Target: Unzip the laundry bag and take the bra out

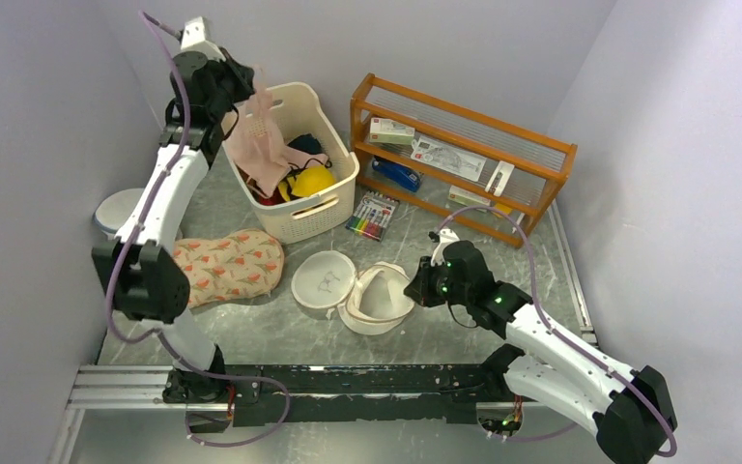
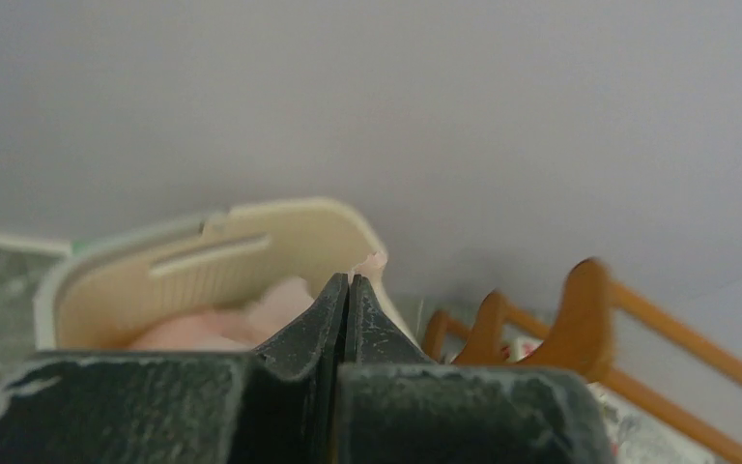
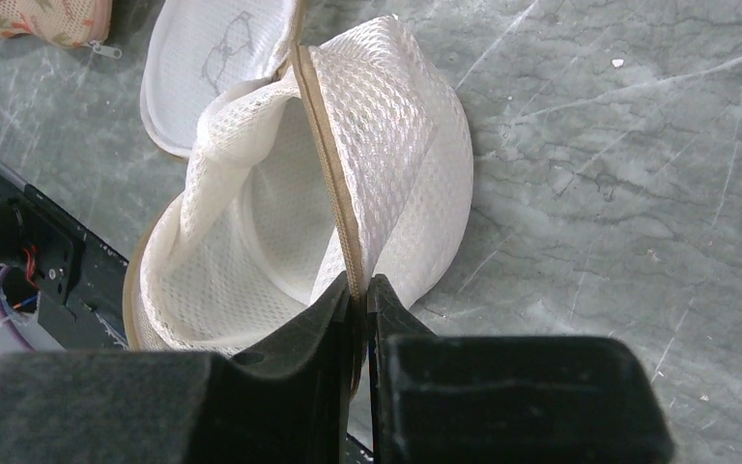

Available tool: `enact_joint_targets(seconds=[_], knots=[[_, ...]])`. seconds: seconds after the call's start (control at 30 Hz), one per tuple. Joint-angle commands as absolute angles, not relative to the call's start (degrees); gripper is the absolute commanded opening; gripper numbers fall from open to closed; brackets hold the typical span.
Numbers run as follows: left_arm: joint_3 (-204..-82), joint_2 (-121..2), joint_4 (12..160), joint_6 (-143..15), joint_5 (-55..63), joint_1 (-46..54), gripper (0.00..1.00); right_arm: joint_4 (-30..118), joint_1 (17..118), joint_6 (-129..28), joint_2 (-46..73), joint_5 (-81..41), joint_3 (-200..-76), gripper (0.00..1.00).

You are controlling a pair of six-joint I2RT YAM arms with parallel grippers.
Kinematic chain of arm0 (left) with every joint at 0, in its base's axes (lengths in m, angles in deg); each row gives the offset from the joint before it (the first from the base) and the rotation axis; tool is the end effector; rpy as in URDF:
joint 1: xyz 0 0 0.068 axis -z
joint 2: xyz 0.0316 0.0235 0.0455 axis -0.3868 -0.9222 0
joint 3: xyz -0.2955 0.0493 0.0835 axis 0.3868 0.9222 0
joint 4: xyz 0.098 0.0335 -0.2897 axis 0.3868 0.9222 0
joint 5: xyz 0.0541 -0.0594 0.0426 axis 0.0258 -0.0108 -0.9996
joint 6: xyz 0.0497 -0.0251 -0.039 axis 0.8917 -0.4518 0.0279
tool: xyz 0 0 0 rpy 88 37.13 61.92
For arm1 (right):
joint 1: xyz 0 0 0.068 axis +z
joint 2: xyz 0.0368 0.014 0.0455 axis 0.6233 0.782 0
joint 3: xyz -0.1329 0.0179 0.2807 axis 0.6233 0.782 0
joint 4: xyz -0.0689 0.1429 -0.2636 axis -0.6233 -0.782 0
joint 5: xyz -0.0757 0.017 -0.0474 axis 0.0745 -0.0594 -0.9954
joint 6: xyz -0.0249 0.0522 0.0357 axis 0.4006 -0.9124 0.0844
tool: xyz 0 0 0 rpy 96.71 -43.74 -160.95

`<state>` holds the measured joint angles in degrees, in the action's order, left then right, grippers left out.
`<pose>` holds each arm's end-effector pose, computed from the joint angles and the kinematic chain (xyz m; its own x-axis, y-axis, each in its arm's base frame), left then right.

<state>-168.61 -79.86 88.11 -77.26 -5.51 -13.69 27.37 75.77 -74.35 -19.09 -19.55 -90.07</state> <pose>0.4650 -0.0728 0.4913 -0.0202 -0.4169 -0.9087 0.1375 0.8991 -0.4156 0.1677 0.1369 0.2138 -0.7731 0.0500 -0.6323 -0.3386 0.8104 0.4782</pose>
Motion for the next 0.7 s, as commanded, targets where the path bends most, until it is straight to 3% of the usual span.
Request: enact_joint_targets(seconds=[0.0,0.53,0.6,0.67], knots=[[-167.67,-86.31,93.56,-83.13,8.39,-16.05,0.07,26.99,76.06,-73.67,-18.98,-20.44,-91.98,0.10],[-151.02,-81.72,97.56,-83.07,7.33,-16.48,0.09,28.43,76.01,-72.84,-16.04,-19.97,-93.06,0.10],[-147.48,-77.07,96.70,-83.13,6.97,-16.51,0.19,28.46,76.01,-72.79,-15.97,-20.06,-93.14,0.10],[-144.38,-72.90,96.40,-83.12,7.49,-16.51,0.42,28.49,76.05,-72.79,-15.96,-20.02,-93.15,0.10]])
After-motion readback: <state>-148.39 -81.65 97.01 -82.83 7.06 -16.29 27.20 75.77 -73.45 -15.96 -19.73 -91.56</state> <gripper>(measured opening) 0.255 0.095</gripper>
